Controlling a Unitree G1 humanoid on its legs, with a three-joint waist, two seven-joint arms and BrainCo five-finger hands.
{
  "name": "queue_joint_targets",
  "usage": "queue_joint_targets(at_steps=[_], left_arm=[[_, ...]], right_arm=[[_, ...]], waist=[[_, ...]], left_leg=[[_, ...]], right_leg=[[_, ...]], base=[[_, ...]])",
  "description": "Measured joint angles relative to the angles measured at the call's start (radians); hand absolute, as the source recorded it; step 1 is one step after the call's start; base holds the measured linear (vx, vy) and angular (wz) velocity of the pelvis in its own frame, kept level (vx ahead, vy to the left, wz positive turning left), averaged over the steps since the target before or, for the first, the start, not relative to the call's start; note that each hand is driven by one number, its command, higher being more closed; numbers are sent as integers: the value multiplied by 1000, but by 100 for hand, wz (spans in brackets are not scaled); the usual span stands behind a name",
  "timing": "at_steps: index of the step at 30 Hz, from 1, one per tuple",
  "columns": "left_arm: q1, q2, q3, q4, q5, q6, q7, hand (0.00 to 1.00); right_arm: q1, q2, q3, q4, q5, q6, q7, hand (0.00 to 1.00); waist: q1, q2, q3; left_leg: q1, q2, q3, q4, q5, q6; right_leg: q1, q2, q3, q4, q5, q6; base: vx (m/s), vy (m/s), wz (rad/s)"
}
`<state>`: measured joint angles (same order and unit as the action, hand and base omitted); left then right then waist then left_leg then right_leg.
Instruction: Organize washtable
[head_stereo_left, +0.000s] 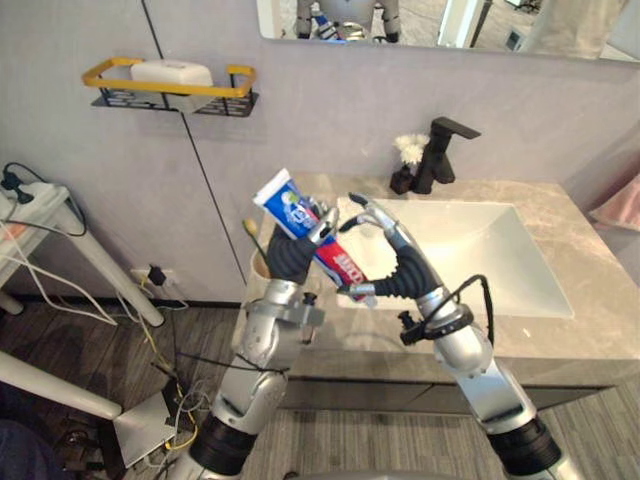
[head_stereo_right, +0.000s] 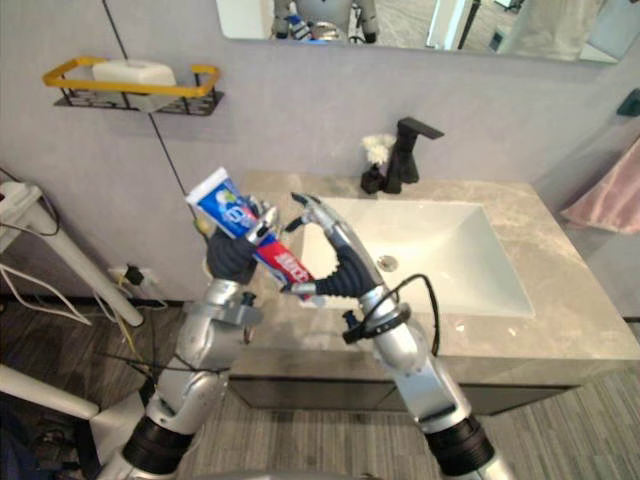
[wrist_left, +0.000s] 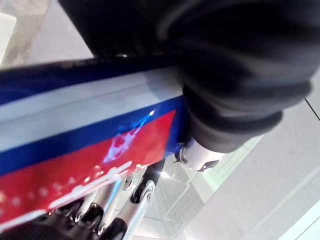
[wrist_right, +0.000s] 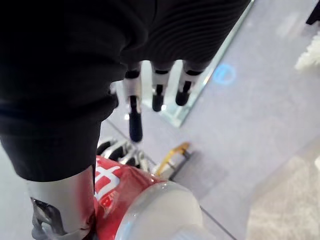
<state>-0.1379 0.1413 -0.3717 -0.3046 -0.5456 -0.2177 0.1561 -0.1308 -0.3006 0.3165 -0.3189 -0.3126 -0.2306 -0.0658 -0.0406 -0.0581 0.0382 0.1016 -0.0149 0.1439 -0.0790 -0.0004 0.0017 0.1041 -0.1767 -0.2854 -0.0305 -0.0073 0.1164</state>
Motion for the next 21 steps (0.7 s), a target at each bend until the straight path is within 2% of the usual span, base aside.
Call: queue_joint_targets(at_steps=[5, 13, 16, 21], left_arm=[[1, 0, 49, 0, 9, 0, 1, 100], [15, 8, 158, -15, 55, -8, 3, 100], [53, 15, 199, -72, 105, -17, 5, 100], [62, 29, 242, -135, 224, -36, 21, 100]], right_arm=[[8, 1, -46, -2, 0, 0, -8, 0], [132, 32, -280, -29, 11, -5, -47, 0], [199, 43, -343, -29, 29, -5, -50, 0], [273, 77, -357, -15, 43, -6, -33, 0]], waist=[[0, 0, 0], [-4, -1, 0], [-14, 0, 1], [-15, 4, 3]], left_leg=[[8, 0, 7, -8, 0, 0], [9, 0, 9, -10, -1, 0], [11, 0, 14, -10, -2, -1], [13, 3, 22, -9, -3, -3]], right_leg=[[-1, 1, 8, 0, 0, 0], [-1, 0, 10, -1, 0, 0], [-2, 1, 14, -2, 0, 0], [-3, 3, 20, -6, 1, 1]], base=[[-3, -4, -4], [0, 0, 0], [-28, -19, -4], [-31, -22, -5]])
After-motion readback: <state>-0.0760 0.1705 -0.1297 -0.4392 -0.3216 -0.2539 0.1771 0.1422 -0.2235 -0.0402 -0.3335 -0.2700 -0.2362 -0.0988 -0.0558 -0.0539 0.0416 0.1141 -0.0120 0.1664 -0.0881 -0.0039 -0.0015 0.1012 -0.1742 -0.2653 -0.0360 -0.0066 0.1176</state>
